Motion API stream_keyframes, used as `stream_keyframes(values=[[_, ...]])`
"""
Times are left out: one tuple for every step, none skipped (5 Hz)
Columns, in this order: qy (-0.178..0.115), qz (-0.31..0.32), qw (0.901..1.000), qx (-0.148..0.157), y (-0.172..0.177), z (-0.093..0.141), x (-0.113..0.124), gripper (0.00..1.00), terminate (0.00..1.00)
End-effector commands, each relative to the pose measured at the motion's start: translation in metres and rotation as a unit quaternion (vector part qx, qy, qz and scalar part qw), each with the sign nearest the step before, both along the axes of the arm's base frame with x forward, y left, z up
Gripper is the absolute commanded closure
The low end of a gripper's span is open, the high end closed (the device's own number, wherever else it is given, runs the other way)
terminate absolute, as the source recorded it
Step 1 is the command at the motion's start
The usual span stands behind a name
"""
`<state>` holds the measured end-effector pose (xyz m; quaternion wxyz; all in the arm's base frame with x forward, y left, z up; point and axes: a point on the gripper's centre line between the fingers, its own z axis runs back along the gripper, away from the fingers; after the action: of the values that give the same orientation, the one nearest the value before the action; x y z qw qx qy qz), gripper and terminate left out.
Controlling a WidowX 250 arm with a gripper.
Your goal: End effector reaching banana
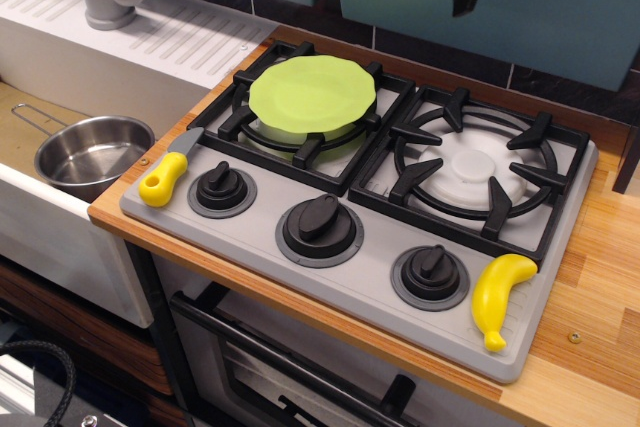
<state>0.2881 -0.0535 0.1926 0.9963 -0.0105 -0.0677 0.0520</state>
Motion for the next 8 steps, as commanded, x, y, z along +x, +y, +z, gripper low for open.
stream_keyframes(values=[[0.000,0.000,1.0000,0.000,0.000,0.000,0.000,0.00,0.00],[-0.022,0.005,0.9998,0.002,-0.018,-0.014,-0.006,0.00,0.00],[-0.040,0.015,0.9990,0.007,-0.036,-0.029,-0.013,0.00,0.00],[-0.059,0.021,0.9980,0.013,-0.050,-0.041,-0.015,0.00,0.00],[-0.078,0.022,0.9966,0.015,-0.061,-0.057,-0.014,0.00,0.00],[-0.095,0.020,0.9950,0.019,-0.068,-0.073,-0.012,0.00,0.00],[-0.115,0.021,0.9927,0.031,-0.075,-0.088,-0.007,0.00,0.00],[-0.132,0.021,0.9904,0.036,-0.080,-0.101,-0.003,0.00,0.00]])
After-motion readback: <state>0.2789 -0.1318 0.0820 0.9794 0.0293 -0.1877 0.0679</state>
